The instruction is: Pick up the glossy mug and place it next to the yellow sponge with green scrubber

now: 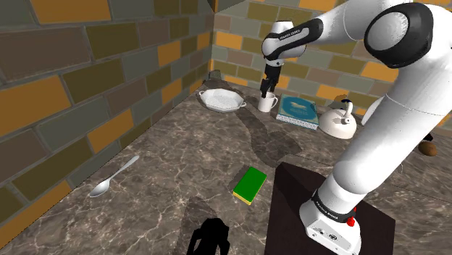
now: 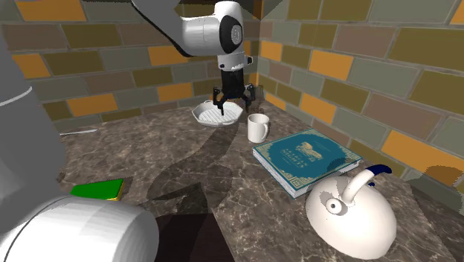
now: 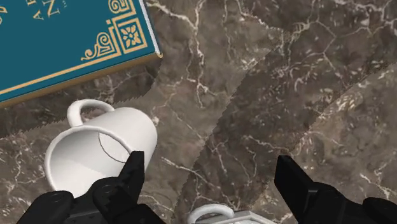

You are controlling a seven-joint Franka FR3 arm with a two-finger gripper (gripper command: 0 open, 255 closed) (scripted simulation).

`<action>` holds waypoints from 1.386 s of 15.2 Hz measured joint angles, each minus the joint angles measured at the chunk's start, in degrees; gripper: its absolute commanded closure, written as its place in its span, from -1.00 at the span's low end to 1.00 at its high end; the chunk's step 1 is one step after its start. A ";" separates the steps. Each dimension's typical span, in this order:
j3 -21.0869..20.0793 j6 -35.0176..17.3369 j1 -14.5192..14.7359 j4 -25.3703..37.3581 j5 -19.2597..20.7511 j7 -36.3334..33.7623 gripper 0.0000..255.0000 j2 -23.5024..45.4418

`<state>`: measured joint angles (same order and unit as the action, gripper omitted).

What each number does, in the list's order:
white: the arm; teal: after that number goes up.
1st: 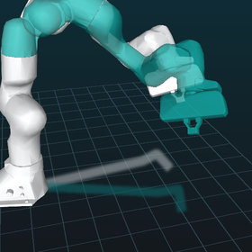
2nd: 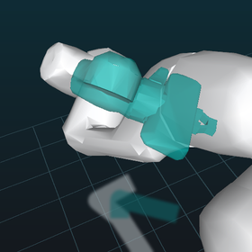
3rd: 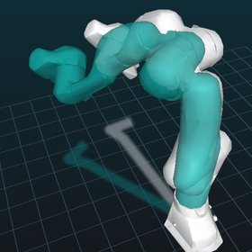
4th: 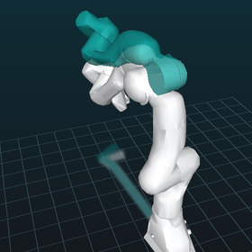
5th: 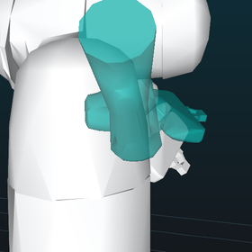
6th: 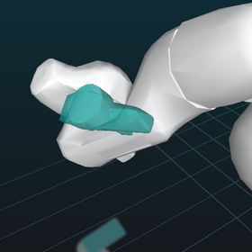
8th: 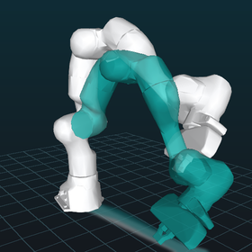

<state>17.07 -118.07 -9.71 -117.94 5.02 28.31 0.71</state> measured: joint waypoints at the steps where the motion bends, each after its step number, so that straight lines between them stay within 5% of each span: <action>1: 0.48 -0.67 -0.53 2.00 -0.95 1.38 -1.00 2.72; 6: 1.23 -1.51 -2.97 11.07 -4.96 5.98 -1.00 13.34; 20: 1.08 -6.72 -3.90 9.41 -6.32 7.28 -1.00 17.03; 21: 1.08 -6.72 -3.90 9.40 -6.32 7.28 1.00 17.03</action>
<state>18.14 -124.79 -13.61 -108.53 -1.30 35.58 17.74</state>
